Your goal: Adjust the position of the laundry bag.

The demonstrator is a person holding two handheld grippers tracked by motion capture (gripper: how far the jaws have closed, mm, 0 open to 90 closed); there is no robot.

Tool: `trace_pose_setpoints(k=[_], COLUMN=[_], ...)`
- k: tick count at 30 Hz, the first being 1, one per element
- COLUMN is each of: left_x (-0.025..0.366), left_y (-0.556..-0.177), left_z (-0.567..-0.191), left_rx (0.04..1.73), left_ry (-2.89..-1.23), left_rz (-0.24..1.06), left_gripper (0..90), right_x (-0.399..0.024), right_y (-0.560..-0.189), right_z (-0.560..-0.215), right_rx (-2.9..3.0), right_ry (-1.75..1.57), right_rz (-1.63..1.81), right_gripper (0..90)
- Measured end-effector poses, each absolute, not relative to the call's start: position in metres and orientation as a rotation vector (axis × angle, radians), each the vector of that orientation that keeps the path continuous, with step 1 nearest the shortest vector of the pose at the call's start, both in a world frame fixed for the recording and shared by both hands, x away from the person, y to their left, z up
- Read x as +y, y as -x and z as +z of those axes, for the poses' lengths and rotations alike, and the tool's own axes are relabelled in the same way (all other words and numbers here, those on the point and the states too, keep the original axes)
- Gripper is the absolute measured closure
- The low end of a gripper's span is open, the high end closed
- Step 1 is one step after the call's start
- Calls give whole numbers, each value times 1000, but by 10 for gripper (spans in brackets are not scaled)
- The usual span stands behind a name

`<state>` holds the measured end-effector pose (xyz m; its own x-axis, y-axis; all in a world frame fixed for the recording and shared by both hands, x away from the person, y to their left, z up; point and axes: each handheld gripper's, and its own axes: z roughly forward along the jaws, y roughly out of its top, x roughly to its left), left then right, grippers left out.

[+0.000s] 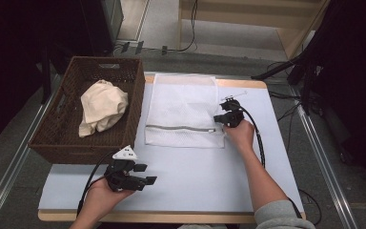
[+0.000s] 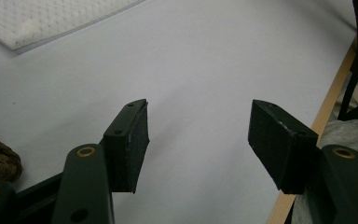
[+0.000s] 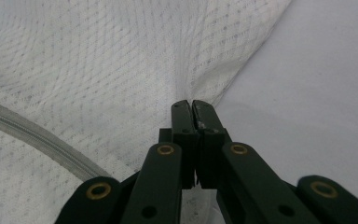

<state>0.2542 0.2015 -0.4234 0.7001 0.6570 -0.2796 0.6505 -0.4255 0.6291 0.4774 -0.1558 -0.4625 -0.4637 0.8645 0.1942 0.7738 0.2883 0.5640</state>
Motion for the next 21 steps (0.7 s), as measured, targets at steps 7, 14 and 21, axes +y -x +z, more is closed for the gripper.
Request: trace_pose_setpoints(k=[7,14,21], left_x=[200,198,194], left_y=[-257,-261,-266], left_z=[-425,-425,-428], left_rx=[991,976,970], left_ry=[-2171,-2169,-2168], left_rz=[5,5,8], left_gripper=[391,397,399], right_x=[-167,-177,-185], right_y=[-469,-457,-447], right_z=[-457,-453,-452], right_rx=[2413,2411,2428], right_ry=[-1554,-1559,-1560], right_rz=[922,934,923], right_gripper=[888,887,886])
